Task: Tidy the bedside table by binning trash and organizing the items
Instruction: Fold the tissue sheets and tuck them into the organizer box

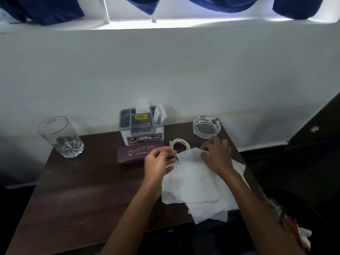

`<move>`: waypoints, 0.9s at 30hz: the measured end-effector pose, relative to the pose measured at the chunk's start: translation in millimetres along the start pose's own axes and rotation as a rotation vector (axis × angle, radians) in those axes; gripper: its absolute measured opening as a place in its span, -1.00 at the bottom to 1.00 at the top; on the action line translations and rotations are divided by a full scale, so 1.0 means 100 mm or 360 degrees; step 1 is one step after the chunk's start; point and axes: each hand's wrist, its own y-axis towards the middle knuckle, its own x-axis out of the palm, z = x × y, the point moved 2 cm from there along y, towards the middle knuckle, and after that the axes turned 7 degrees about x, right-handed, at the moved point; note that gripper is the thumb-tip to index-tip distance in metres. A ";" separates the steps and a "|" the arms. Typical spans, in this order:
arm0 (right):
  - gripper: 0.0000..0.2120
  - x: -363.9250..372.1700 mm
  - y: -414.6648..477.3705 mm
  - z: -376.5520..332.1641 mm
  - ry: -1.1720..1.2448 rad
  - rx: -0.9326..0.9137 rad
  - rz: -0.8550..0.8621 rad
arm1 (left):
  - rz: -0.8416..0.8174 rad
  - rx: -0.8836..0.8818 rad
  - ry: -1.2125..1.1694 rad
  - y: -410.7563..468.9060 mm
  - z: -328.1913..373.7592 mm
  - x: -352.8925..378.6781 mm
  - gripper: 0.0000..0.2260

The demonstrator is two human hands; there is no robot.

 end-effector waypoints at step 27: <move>-0.45 -0.71 -0.27 -0.57 0.1355 -0.0314 -0.0801 | -0.0882 -0.0289 0.0203 -0.04 -0.05 -0.02 -0.82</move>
